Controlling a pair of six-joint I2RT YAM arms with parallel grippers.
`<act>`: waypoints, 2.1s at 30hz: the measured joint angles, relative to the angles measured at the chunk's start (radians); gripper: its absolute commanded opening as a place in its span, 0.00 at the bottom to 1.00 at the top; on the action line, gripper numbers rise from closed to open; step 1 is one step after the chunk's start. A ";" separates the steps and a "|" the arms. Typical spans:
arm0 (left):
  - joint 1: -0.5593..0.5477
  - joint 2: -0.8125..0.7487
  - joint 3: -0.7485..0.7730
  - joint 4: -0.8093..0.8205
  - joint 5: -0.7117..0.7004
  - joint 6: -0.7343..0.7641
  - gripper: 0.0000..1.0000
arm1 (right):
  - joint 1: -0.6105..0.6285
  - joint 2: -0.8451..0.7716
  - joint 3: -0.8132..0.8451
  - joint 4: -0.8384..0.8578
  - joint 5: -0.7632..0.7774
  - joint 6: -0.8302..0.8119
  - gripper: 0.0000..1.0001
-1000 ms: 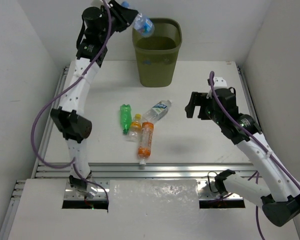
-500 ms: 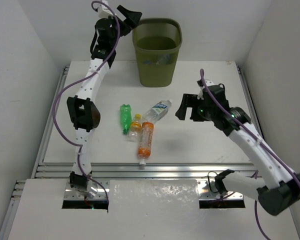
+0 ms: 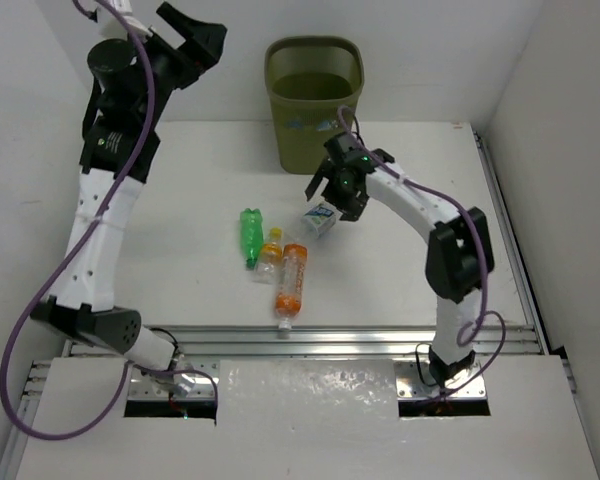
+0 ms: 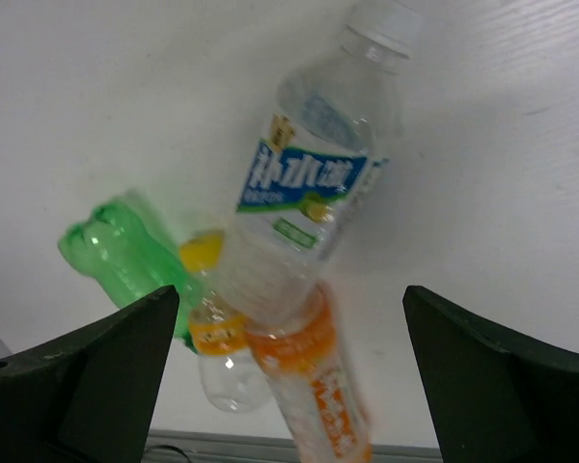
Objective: Put the plastic bottles in the bin
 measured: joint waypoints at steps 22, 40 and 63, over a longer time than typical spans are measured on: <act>0.000 -0.114 -0.366 -0.336 0.099 0.178 1.00 | 0.020 0.372 0.177 -0.102 0.065 0.277 0.43; -0.085 0.055 -0.323 -0.037 0.623 -0.026 1.00 | -0.019 -0.411 -0.360 0.500 -0.327 -0.713 0.12; -0.264 0.259 -0.107 -0.111 0.606 -0.018 0.00 | 0.032 -0.477 -0.224 0.397 -0.278 -0.809 0.99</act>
